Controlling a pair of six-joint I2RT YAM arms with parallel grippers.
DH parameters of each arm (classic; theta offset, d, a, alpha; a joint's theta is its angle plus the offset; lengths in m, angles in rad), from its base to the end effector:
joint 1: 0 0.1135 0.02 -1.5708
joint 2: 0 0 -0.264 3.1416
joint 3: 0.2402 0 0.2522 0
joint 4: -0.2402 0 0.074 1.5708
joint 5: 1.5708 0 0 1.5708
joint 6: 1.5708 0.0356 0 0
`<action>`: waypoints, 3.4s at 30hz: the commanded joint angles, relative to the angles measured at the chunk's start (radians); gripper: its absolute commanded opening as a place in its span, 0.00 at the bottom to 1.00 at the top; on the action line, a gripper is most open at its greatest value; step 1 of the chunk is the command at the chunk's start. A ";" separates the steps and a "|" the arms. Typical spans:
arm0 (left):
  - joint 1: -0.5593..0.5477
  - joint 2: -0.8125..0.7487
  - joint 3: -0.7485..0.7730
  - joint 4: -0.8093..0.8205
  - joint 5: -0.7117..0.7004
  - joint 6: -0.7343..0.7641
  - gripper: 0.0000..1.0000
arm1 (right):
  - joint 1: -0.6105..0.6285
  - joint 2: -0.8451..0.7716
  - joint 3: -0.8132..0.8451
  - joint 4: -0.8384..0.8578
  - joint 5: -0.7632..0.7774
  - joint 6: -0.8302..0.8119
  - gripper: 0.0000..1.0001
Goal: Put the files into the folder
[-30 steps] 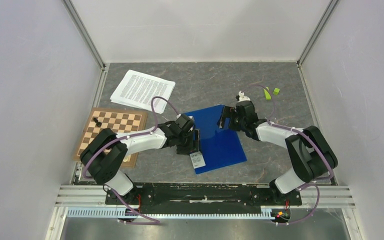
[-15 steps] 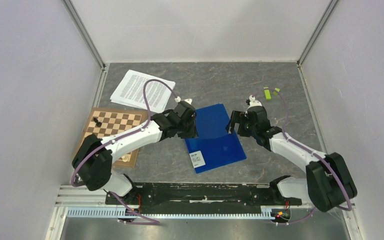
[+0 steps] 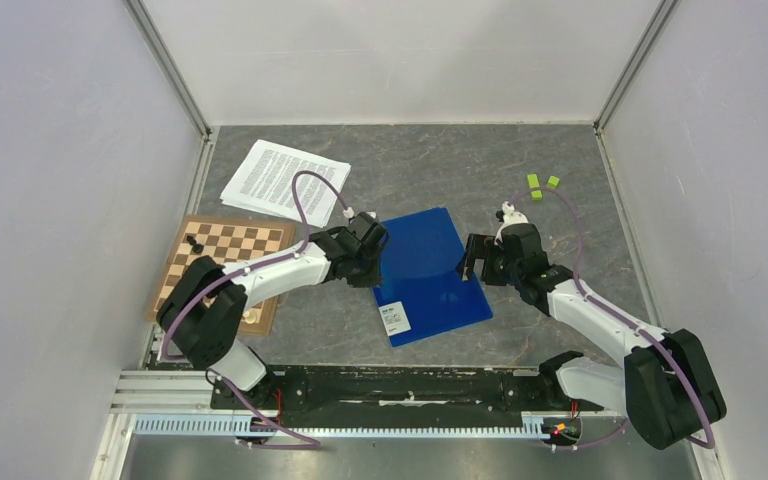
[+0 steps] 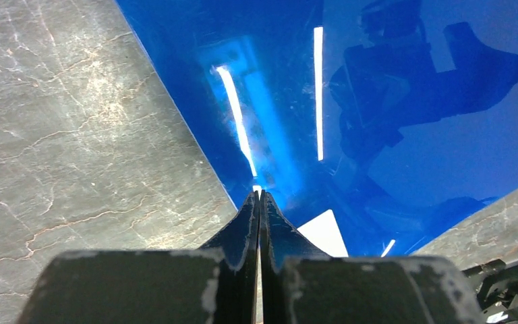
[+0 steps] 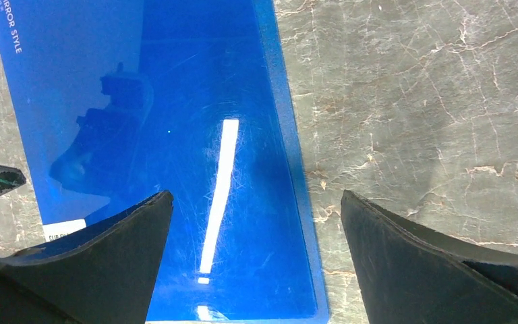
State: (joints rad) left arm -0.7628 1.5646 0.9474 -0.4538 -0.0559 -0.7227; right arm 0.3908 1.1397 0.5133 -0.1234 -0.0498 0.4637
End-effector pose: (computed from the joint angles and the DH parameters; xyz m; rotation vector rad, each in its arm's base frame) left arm 0.2221 -0.2095 0.1885 0.0350 2.7067 -0.4115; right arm 0.2060 0.0868 0.1837 0.0607 2.3696 0.4812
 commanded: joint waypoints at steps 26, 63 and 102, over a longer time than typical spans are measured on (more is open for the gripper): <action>0.055 0.004 -0.070 0.053 -0.043 0.030 0.11 | 0.014 0.050 -0.001 0.043 -0.066 -0.055 0.99; 0.077 0.091 -0.100 0.067 -0.053 0.016 0.02 | 0.029 0.042 0.001 0.030 -0.087 -0.065 0.99; 0.122 -0.073 0.283 -0.141 0.021 0.026 0.62 | 0.210 -0.062 0.168 -0.026 -0.114 -0.010 0.07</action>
State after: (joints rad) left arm -0.6617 1.5669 1.0538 -0.5545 -0.0589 -0.7086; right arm 0.5606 1.1069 0.6083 -0.1375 -0.2180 0.4854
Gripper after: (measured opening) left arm 0.571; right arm 0.087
